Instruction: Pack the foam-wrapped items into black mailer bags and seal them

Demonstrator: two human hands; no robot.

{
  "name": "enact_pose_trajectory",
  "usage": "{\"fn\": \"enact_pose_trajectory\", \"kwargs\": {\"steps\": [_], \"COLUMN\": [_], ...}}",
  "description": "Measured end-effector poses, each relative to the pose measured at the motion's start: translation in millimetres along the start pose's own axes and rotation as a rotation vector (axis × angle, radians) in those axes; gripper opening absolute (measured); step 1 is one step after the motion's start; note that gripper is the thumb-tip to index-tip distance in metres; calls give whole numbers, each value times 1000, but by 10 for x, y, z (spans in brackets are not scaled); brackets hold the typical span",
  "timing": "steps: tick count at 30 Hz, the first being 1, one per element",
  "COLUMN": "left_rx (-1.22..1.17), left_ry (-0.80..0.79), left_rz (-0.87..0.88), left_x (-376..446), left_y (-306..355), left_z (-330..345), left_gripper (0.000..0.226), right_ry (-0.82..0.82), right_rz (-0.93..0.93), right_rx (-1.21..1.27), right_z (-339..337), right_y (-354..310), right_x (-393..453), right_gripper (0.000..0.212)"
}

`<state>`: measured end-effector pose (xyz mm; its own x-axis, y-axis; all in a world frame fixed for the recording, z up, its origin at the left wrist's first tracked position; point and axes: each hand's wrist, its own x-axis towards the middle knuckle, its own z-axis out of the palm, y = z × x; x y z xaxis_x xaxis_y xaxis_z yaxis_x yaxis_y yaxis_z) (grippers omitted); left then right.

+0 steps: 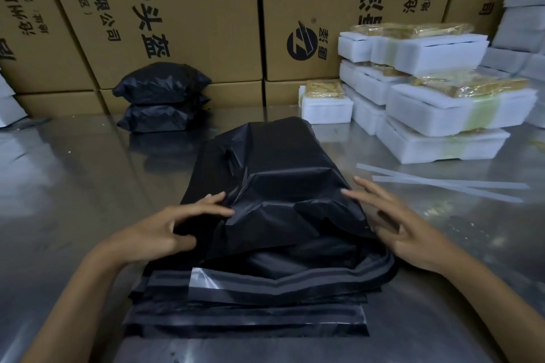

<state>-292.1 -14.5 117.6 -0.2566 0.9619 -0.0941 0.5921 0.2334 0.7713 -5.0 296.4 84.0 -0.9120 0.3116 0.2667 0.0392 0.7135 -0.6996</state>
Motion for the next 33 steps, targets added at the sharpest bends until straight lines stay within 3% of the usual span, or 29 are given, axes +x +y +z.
{"fn": "enact_pose_trajectory", "kwargs": {"steps": [2, 5, 9, 12, 16, 21, 25, 29, 33], "left_rx": [5, 36, -128, -183, -298, -175, -216, -215, -123], "left_ry": [-44, 58, 339, 582, 683, 835, 773, 895, 1038], "left_rz": [-14, 26, 62, 115, 143, 171, 180, 311, 136], "left_x": [-25, 23, 110, 158, 203, 203, 129, 141, 375], "left_y": [6, 90, 223, 293, 334, 430, 507, 726, 678], "left_z": [28, 138, 244, 235, 250, 365, 431, 395, 254], "left_gripper": [78, 62, 14, 17, 23, 37, 30, 20, 36], "right_ry": [-59, -40, 82, 219, 417, 496, 559, 640, 734], "right_rz": [3, 44, 44, 73, 102, 55, 27, 33, 94], "right_rx": [17, 94, 269, 477, 533, 539, 492, 424, 352], "right_z": [-1, 25, -20, -6, 19, 51, 45, -1, 10], "right_y": [-41, -154, -208, -260, -371, -600, -765, -794, -676], "right_x": [-29, -40, -47, -23, 80, 140, 199, 301, 529], "right_gripper": [87, 61, 34, 10, 29, 39, 25, 24, 17]}}
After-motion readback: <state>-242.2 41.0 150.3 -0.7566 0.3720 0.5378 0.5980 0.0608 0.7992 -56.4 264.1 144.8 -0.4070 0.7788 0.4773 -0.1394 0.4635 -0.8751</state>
